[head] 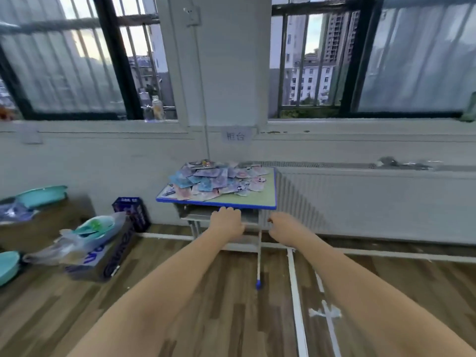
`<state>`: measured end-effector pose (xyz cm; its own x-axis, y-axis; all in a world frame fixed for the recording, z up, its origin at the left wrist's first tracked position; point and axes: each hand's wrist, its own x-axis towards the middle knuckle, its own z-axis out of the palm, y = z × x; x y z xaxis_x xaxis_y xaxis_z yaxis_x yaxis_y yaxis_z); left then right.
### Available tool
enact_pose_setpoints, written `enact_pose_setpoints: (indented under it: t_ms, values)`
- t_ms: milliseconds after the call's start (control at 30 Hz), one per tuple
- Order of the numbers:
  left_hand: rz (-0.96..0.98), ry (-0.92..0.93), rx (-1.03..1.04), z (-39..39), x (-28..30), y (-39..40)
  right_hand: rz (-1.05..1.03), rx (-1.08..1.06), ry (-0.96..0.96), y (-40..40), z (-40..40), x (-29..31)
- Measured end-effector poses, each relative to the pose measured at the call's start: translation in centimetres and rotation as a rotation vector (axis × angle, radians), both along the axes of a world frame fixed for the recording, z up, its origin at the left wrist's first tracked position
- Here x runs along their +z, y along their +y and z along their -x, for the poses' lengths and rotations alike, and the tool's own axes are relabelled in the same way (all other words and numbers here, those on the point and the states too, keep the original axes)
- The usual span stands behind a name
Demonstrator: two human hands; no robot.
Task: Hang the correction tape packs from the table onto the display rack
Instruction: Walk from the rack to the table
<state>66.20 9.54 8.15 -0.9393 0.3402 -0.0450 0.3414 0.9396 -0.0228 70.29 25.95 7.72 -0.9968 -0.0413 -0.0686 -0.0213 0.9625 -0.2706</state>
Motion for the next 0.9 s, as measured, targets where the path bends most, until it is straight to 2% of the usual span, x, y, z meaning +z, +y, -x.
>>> enact_pose_setpoints:
  t_ms: [300,667,900]
  values:
    - [0.009,-0.048,0.175,12.6,-4.3,-7.1,-0.035,0.207,-0.081,-6.6,16.5,-4.2]
    - [-0.012,-0.112,0.221,34.2,-6.8,-8.8,-0.010,0.238,-0.156,-6.9,40.5,-6.1]
    - [-0.064,-0.162,0.236,45.1,-8.5,-11.0,-0.062,0.242,-0.189,-8.5,51.7,-7.7]
